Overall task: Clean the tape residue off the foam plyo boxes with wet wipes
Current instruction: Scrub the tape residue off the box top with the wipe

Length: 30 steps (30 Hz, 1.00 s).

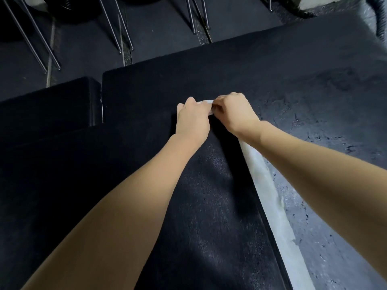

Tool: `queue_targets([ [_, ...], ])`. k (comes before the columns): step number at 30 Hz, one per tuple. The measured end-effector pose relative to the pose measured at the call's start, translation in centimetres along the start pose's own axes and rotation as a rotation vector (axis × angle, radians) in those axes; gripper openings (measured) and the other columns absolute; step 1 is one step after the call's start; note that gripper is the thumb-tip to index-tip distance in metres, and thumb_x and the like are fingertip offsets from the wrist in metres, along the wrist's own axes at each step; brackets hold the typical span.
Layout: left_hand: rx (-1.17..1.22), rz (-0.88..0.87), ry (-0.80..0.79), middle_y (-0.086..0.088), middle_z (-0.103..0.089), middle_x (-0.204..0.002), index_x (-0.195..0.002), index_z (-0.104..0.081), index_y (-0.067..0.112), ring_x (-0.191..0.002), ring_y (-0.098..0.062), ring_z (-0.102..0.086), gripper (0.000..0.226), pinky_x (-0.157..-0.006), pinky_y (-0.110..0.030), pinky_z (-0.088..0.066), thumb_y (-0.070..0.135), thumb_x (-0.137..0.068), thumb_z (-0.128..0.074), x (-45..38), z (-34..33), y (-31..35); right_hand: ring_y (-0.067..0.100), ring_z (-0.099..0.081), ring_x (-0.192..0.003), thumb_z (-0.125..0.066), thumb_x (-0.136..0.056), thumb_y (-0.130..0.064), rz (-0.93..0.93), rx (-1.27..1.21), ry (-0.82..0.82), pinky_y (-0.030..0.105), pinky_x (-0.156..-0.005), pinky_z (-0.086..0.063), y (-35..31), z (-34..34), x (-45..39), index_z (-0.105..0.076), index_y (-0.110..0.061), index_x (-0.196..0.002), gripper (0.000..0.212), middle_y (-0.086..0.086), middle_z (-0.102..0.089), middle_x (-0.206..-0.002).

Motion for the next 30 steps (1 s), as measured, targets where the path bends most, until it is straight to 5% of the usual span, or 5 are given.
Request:
queue_targets([
  [5,-0.001,-0.229,0.198,0.011,-0.011,-0.072,-0.081,-0.069,0.003,-0.061,-0.018,-0.025,0.036,-0.052,-0.030,-0.034,-0.022,-0.056,-0.068,4.7,0.4,0.9,0.025,-0.049,-0.075,-0.054,-0.084,0.003,0.209,0.000,0.058,0.038,-0.069,-0.048,0.0,0.0,4.8,-0.070,-0.016,-0.087,0.025,-0.003,-0.065,-0.078],
  [11,-0.068,-0.107,0.009,-0.008,-0.038,-0.099,-0.120,-0.065,0.013,-0.089,-0.029,-0.048,0.029,-0.075,-0.036,-0.046,0.014,-0.102,-0.042,-1.0,0.2,-0.1,0.033,-0.059,-0.077,-0.051,-0.088,0.000,0.139,0.106,0.070,0.036,-0.072,-0.048,0.2,-0.5,-0.1,-0.073,-0.009,-0.089,0.023,0.007,-0.069,-0.087],
  [16,-0.089,-0.069,-0.013,-0.009,-0.047,-0.101,-0.111,-0.069,0.018,-0.097,-0.030,-0.053,0.036,-0.071,-0.032,-0.038,0.007,-0.093,-0.041,-4.4,-1.0,-0.3,0.035,-0.065,-0.077,-0.048,-0.087,-0.010,-0.075,0.062,0.022,0.041,-0.072,-0.057,0.9,-0.7,-3.0,-0.074,-0.014,-0.087,0.026,0.011,-0.072,-0.088],
  [27,-0.221,-0.246,-0.038,0.007,-0.039,-0.068,-0.103,-0.068,0.027,-0.078,-0.022,-0.041,0.041,-0.083,-0.034,-0.036,0.001,-0.082,-0.046,4.5,-0.1,2.0,0.033,-0.055,-0.073,-0.056,-0.094,-0.009,0.122,0.079,0.029,0.039,-0.073,-0.049,-1.2,1.9,7.3,-0.078,-0.015,-0.107,0.026,0.015,-0.070,-0.091],
  [30,-0.221,-0.288,-0.062,0.007,-0.039,-0.066,-0.102,-0.068,0.026,-0.079,-0.024,-0.046,0.040,-0.080,-0.034,-0.036,0.000,-0.081,-0.045,9.9,0.3,2.5,0.019,-0.049,-0.064,-0.060,-0.095,-0.011,0.135,0.064,0.025,0.031,-0.066,-0.044,-2.4,2.2,12.3,-0.079,-0.017,-0.105,0.022,-0.003,-0.060,-0.072],
])
Point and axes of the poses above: each hand's wrist, its own x-axis away from the middle knuckle, its own z-axis out of the back of the hand, y = z × x, the point moved 3 cm from there along -x, towards the middle knuckle
